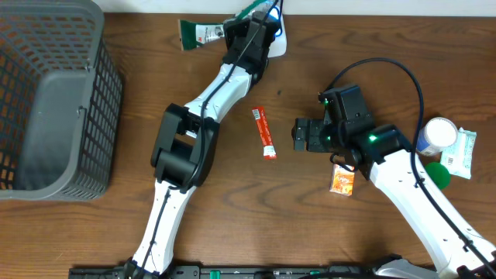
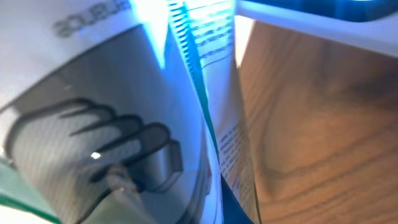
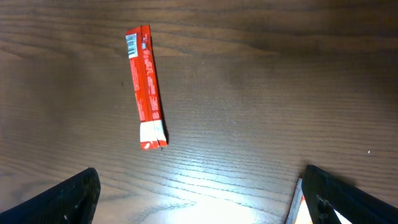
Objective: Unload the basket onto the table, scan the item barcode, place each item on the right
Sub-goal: 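Hold the glove pack against the white scanner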
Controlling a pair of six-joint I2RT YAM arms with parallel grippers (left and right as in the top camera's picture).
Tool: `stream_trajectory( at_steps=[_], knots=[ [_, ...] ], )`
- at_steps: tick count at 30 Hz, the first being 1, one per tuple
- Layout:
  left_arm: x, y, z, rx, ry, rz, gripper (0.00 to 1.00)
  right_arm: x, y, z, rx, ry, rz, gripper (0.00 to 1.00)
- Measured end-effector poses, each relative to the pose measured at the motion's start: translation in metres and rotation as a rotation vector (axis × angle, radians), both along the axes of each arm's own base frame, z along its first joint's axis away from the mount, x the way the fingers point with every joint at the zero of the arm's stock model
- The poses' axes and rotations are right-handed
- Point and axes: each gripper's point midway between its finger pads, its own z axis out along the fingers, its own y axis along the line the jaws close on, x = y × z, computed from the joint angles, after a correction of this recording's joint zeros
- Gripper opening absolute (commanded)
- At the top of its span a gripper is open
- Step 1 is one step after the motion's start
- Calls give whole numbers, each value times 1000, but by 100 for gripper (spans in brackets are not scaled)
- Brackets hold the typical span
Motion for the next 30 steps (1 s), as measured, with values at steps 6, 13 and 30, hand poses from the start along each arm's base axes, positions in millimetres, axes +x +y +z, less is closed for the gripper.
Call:
stream_trajectory(
  at_steps=[6,13,30],
  knots=[
    [-11,-11,-12,29,56,-23,7,0,0,0,0,0,0,99],
    [-21,-15,-21,62,107,-29,7,0,0,0,0,0,0,99],
    [-29,-8,-29,100,160,-18,7,0,0,0,0,0,0,99]
  ],
)
